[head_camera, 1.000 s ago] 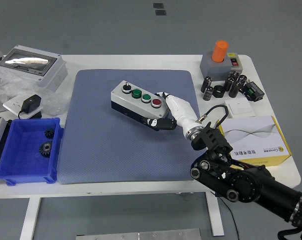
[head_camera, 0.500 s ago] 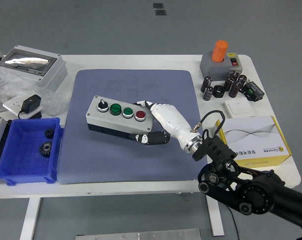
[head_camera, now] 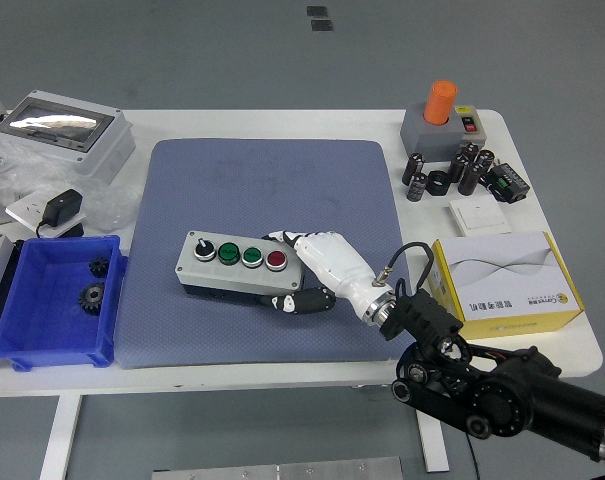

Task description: Pick up the button,place it on the desk,press the button,press the button

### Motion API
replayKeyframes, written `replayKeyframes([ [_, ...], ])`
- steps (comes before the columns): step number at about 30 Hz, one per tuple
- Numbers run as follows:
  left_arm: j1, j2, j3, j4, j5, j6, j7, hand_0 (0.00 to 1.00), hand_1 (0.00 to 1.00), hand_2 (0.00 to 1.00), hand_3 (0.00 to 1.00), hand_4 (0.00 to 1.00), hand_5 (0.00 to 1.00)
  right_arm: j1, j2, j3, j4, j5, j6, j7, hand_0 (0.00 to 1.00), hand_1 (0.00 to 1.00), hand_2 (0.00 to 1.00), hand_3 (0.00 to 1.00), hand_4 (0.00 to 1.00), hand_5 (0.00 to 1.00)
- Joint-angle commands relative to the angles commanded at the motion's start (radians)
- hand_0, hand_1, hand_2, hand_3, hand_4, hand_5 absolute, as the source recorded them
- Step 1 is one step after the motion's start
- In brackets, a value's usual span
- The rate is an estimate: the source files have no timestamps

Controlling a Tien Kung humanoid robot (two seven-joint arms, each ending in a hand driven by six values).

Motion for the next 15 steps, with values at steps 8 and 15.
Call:
replayKeyframes([
  [8,-0.001,-0.001,0.000,0.000,0.001,-0.001,0.001,0.692,0.661,0.648,0.777,0.657,0.809,0.014,0.000,0.002,-0.018,-0.024,0.025,0.015,0.146,0.312,0.397,0.460,0.124,0.002],
  [15,-0.003,0.000,-0.002,0.000,0.004,-0.002,0.000,0.691,0.660,0.648,0.776,0.658,0.810,0.024,-0.002,-0.004,-0.038,-0.032,0.074,0.021,0.215,0.381,0.448,0.535,0.142,0.002],
])
